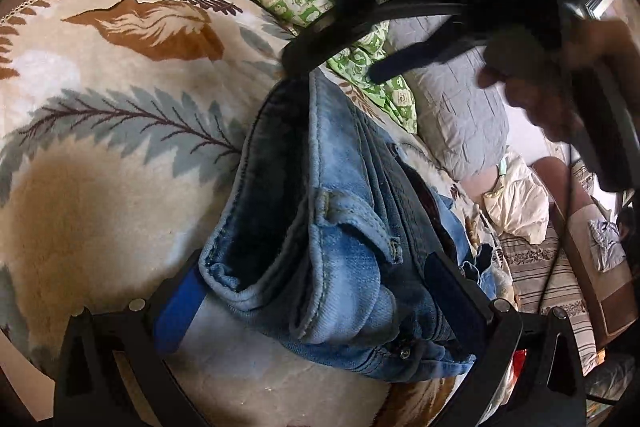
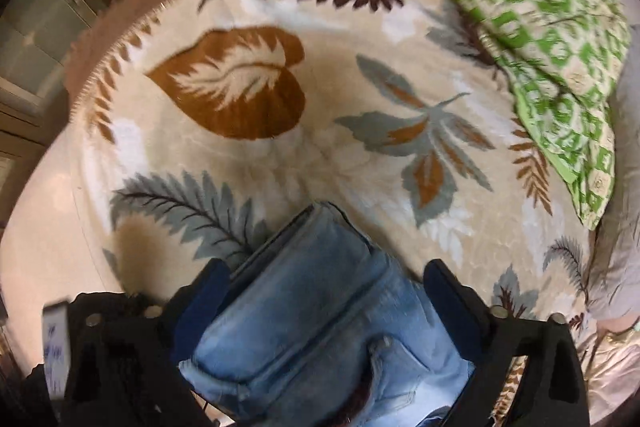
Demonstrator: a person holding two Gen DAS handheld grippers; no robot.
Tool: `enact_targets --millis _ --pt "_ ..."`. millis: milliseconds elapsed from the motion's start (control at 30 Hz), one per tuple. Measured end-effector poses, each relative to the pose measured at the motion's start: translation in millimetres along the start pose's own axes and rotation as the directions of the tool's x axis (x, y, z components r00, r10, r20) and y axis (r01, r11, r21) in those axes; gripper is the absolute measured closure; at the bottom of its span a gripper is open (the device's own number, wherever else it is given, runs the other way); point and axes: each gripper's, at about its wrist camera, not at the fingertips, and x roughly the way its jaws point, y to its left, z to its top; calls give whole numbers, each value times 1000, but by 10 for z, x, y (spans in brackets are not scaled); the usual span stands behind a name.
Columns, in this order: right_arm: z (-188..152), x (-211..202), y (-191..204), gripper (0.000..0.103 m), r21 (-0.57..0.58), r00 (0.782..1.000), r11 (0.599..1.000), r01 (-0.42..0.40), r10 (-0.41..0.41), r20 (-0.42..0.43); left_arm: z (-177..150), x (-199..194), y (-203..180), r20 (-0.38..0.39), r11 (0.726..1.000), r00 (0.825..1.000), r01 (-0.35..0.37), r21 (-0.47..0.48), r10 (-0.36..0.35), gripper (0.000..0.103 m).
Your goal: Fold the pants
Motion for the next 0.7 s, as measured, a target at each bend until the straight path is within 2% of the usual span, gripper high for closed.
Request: enact_targets --millis 100,133,200,333,433,467,500,533,600,700 --pt "84 168 51 30 -24 998 999 34 -35 -51 7 -6 9 6 1000 1000 9 -8 -9 0" --pt "96 209 47 39 -28 997 999 45 -47 -65 10 -9 12 7 1000 1000 7 -8 -7 0" --pt "103 280 20 45 -27 995 999 47 -49 -89 15 -2 3 8 1000 1000 -2 -6 2 0" --pt "102 324 14 64 -51 994 997 65 -70 -89 10 -5 -15 9 1000 1000 -14 0 14 0" --pt "89 338 -26 70 -53 994 996 69 -73 -82 29 -9 -9 4 1000 1000 -10 -10 10 1" --pt "80 339 -35 72 -56 994 996 72 -76 -78 39 -19 -18 -1 999 999 -33 -7 33 9" --pt "79 340 -61 73 -57 994 996 73 -77 -74 40 -40 -14 5 998 998 -57 1 57 54" --pt "70 335 -76 75 -57 995 996 73 -77 -69 40 -26 9 -14 998 998 -59 -1 59 63" --pt "76 312 -76 76 -52 995 996 72 -75 -61 45 -40 47 -17 999 999 -34 -20 34 65" --pt "58 291 -82 77 -62 995 995 79 -82 -50 46 -59 9 -8 999 999 -47 2 47 65"
